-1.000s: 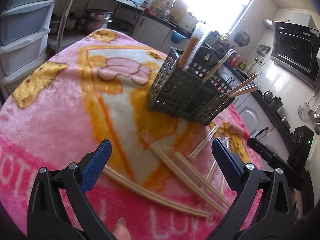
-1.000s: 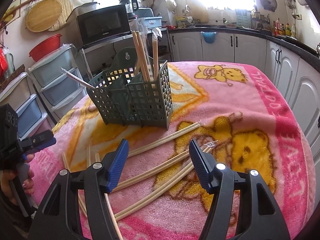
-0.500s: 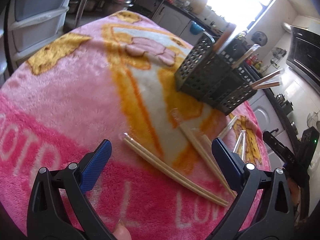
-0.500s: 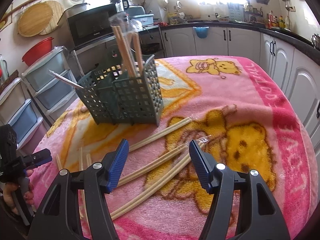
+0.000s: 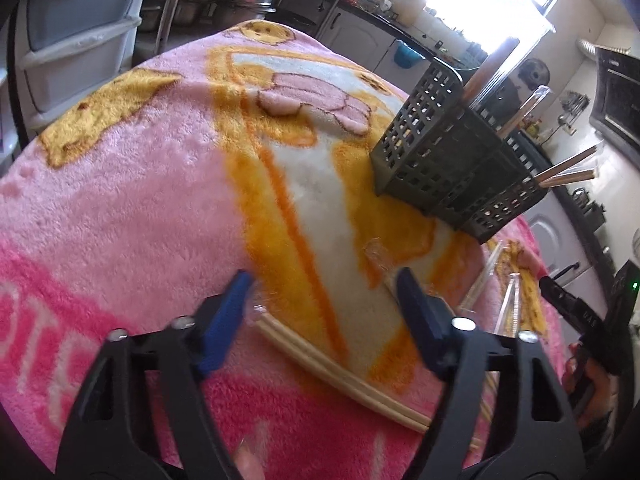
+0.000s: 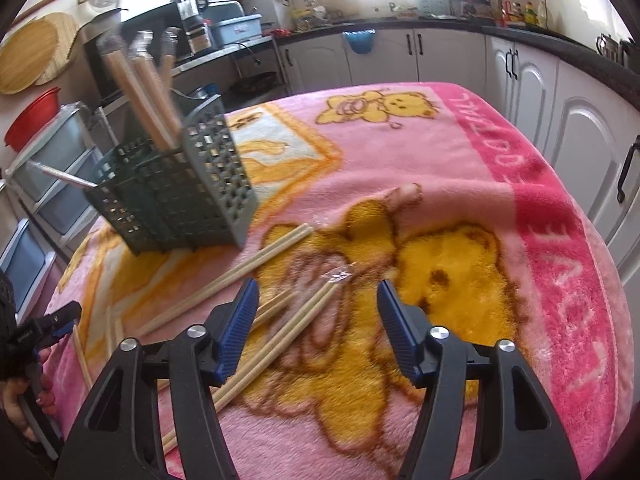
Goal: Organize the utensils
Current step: 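Lower both open tools toward the wrapped chopsticks lying on the blanket, then close the right tool on wrapped chopsticks while the left tool grasps another pair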
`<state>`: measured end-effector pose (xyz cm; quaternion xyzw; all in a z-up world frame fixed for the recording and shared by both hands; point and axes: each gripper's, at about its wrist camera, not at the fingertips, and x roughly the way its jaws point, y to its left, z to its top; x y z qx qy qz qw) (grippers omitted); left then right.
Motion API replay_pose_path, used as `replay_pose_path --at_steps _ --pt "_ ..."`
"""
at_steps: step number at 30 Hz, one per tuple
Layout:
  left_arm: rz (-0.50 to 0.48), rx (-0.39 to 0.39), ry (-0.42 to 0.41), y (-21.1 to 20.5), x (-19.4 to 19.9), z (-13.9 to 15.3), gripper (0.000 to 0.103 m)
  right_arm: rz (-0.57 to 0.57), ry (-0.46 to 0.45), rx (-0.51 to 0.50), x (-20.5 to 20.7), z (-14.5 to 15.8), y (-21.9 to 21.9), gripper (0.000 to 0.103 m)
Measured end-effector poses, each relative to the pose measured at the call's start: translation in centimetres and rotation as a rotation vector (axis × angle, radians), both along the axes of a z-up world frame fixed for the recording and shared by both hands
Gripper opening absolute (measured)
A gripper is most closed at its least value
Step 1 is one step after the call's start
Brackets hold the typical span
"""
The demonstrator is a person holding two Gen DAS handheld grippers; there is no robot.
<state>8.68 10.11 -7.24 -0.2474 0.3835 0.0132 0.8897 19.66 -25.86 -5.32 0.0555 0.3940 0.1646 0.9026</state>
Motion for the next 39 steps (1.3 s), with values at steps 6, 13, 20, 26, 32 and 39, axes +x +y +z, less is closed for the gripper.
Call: replay_pose_path --at_steps 6,13,20,26,32,39 --pt "0.024 -0.003 0.009 0.8 0.0 -0.4 0.026 -0.025 0.078 0.051 2.5 -1.3 -0.2 0.040" --pt "0.036 -0.030 0.011 1.6 -0.1 -0.7 0.014 -0.065 0.147 0.125 4.3 -2.6 -0.7 0.026" --pt "0.033 -0.037 0.010 1.6 0.1 -0.7 0.011 -0.074 0.126 0.108 4.6 -2.8 -0.6 0.009" --pt "0.026 -0.062 0.006 1.9 0.3 -0.8 0.007 -0.102 0.090 0.141 4.0 -2.1 -1.8 0.008" --pt "0.010 -0.079 -0.038 1.8 0.2 0.6 0.006 -0.115 -0.011 0.148 2.6 0.6 -3.2 0.008" --pt "-0.033 -0.077 -0.144 0.6 0.1 4.4 0.005 -0.059 -0.164 0.117 0.2 5.0 -2.5 0.007"
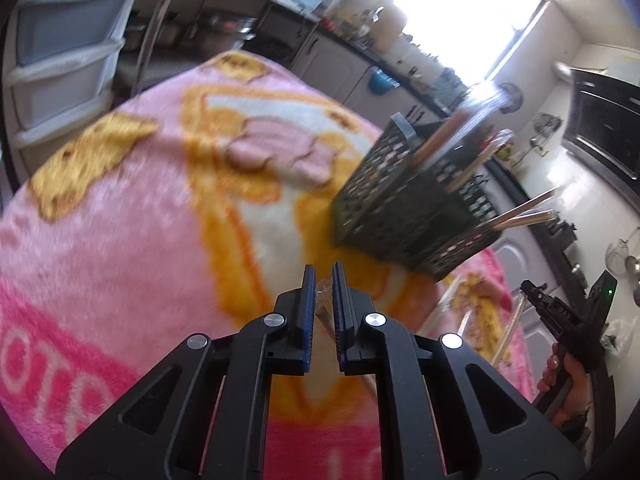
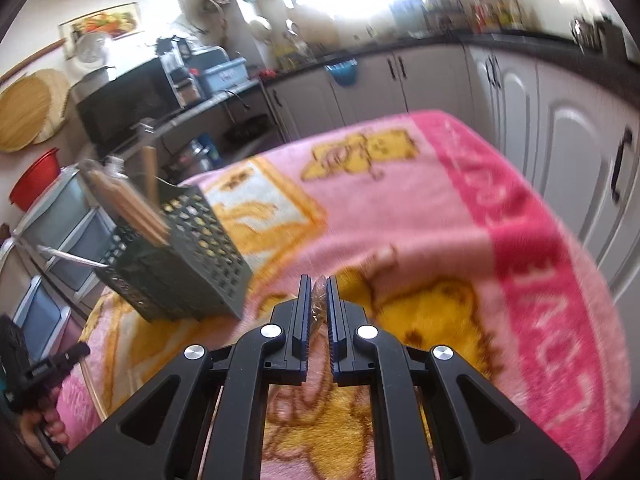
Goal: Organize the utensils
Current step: 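Close the right tool on wrapped chopsticks while the left tool grasps another pair, then lift the right tool's chopsticks above the caddy while the left tool raises its chopsticks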
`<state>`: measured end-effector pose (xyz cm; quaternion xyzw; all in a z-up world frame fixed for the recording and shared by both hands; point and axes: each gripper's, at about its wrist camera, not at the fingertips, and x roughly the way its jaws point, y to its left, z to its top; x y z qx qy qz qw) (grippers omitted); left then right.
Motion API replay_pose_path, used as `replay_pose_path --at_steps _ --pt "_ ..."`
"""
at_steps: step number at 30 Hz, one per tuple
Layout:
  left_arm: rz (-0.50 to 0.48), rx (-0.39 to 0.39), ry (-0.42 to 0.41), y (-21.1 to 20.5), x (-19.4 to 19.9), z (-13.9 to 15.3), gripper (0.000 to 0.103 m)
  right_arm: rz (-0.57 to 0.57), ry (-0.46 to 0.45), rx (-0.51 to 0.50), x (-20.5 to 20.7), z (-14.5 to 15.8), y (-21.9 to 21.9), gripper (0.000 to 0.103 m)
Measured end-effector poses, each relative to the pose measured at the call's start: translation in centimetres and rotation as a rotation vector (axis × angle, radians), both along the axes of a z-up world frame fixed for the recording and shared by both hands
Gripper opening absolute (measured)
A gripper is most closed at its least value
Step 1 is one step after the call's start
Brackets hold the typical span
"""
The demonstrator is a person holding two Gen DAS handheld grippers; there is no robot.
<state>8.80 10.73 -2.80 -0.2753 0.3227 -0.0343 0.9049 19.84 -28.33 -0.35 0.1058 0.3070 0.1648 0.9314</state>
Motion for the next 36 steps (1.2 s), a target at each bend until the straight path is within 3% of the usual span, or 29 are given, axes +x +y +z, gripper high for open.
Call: replay_pose_path --at_steps 11,36 --pt "-0.095 -0.012 -0.150 -3.3 0.8 5.3 0.005 0.138 -0.145 -0.024 -4.2 4.6 3.3 0.006" --pt "-0.204 -0.004 -0.312 -7.4 2.3 11.4 0.005 0.273 -0.291 -0.028 -7.6 9.1 6.9 0.005"
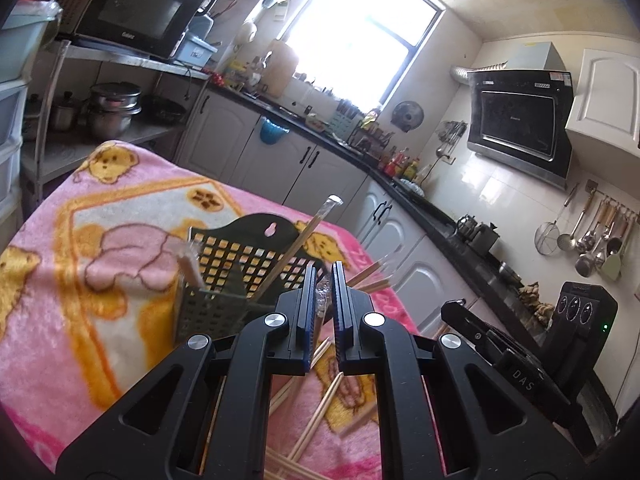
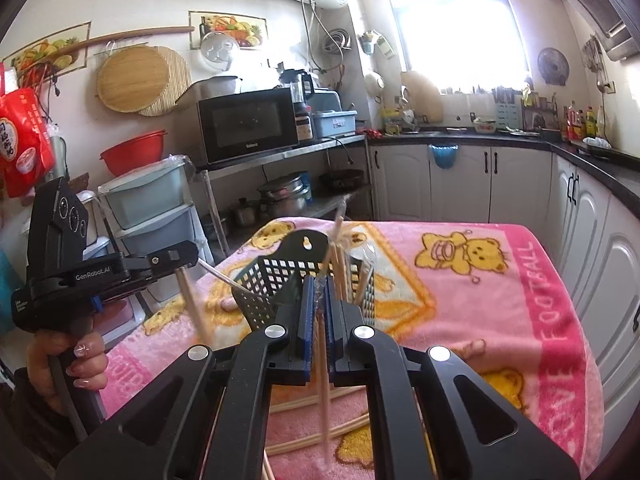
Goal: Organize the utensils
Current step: 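Lift the right tool's chopsticks above the caddy while the left tool raises its chopsticks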
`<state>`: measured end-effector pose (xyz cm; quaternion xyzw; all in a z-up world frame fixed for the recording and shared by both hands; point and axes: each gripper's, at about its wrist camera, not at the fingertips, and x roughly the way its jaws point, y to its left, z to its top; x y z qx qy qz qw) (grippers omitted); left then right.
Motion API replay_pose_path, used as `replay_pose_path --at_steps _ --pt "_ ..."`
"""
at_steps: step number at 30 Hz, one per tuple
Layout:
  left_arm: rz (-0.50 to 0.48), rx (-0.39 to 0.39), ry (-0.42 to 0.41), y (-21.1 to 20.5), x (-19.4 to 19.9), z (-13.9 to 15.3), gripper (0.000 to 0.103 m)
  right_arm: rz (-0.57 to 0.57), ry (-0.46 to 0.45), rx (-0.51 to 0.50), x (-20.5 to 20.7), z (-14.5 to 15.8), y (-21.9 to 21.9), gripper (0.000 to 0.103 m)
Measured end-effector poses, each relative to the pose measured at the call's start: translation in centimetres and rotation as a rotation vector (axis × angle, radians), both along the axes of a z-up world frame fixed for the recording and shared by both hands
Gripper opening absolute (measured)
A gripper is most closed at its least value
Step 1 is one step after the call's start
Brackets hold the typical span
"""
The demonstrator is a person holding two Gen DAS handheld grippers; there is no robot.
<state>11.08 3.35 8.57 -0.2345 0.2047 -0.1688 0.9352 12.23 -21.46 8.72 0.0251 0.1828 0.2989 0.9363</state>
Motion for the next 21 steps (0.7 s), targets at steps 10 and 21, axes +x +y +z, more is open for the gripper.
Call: replay_pose_path --at_steps 10,21 --pt "-0.010 -0.009 -0.060 -0.3 0.5 2.3 0.005 0.036 -0.064 0.016 -0.2 2.3 0.7 0.005" --pt "-0.009 -0.029 -0.133 0.0 0.6 4.8 0.005 0.091 -0.115 0.023 0.1 4.2 2.5 0.005"
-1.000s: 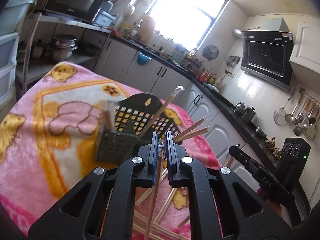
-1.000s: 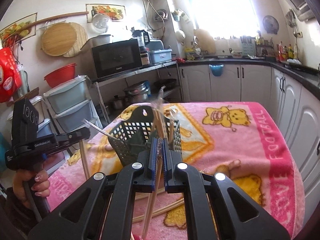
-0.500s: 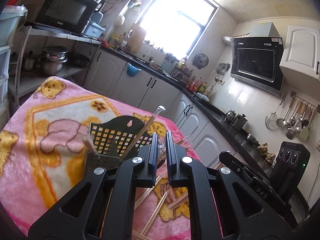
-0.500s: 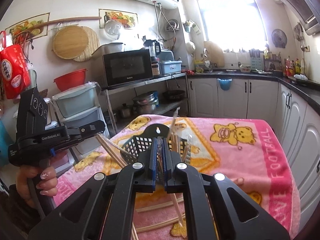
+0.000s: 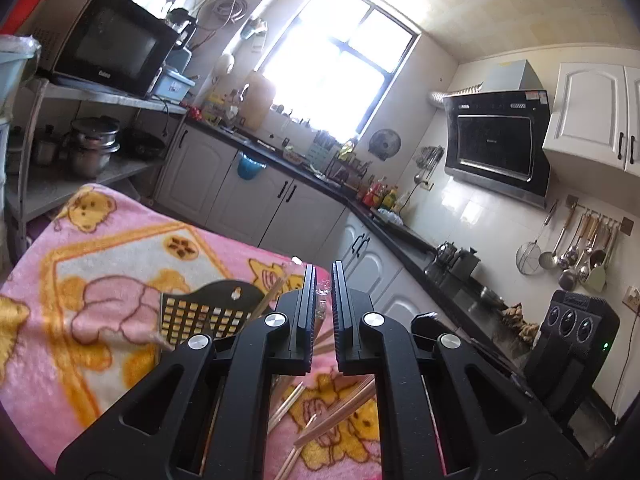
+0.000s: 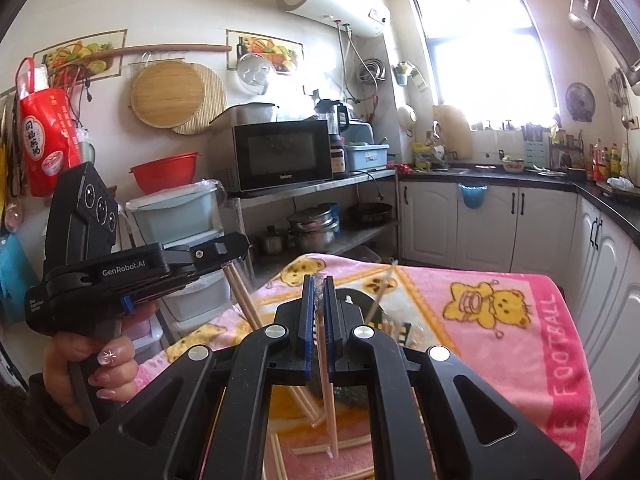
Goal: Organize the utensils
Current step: 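Lift the right tool's chopsticks above the caddy while the left tool raises its chopsticks, then lower chopsticks into the caddy and open the right tool while the left tool releases too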
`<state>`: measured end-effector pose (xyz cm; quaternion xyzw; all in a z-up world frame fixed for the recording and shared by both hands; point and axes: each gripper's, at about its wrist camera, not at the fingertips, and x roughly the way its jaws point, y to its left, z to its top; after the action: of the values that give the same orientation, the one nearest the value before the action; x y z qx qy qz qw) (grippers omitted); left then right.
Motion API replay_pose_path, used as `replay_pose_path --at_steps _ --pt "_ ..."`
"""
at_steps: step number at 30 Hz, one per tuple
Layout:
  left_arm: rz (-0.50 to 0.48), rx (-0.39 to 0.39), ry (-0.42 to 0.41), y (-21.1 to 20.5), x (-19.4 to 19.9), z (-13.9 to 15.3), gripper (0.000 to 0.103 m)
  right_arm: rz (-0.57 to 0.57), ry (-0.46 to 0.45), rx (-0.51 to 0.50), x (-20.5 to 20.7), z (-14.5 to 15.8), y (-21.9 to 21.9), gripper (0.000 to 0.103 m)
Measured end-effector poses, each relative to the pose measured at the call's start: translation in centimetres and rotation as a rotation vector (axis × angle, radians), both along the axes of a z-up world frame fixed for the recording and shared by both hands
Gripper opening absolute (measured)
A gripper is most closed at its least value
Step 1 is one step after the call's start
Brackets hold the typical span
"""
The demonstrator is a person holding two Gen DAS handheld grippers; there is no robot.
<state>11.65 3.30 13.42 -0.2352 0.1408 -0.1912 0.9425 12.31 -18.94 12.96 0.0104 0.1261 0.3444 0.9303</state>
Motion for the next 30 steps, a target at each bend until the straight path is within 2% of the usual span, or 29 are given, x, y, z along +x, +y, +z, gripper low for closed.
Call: replay_pose_path --at_steps 17,24,30 --pt "0.040 -0.005 -0.124 1.6 1.2 4.9 0.005 0.002 -0.072 0.037 1.8 3.7 0.9 0.005" --pt "0.064 -0.011 -0.148 2.2 2.6 6.3 0.005 -0.026 -0.118 0.061 3.6 6.0 0.9 0.005" --pt "0.091 -0.026 -0.147 2.5 4.2 6.4 0.005 -0.052 -0.158 0.078 5.6 7.7 1.2 0.005"
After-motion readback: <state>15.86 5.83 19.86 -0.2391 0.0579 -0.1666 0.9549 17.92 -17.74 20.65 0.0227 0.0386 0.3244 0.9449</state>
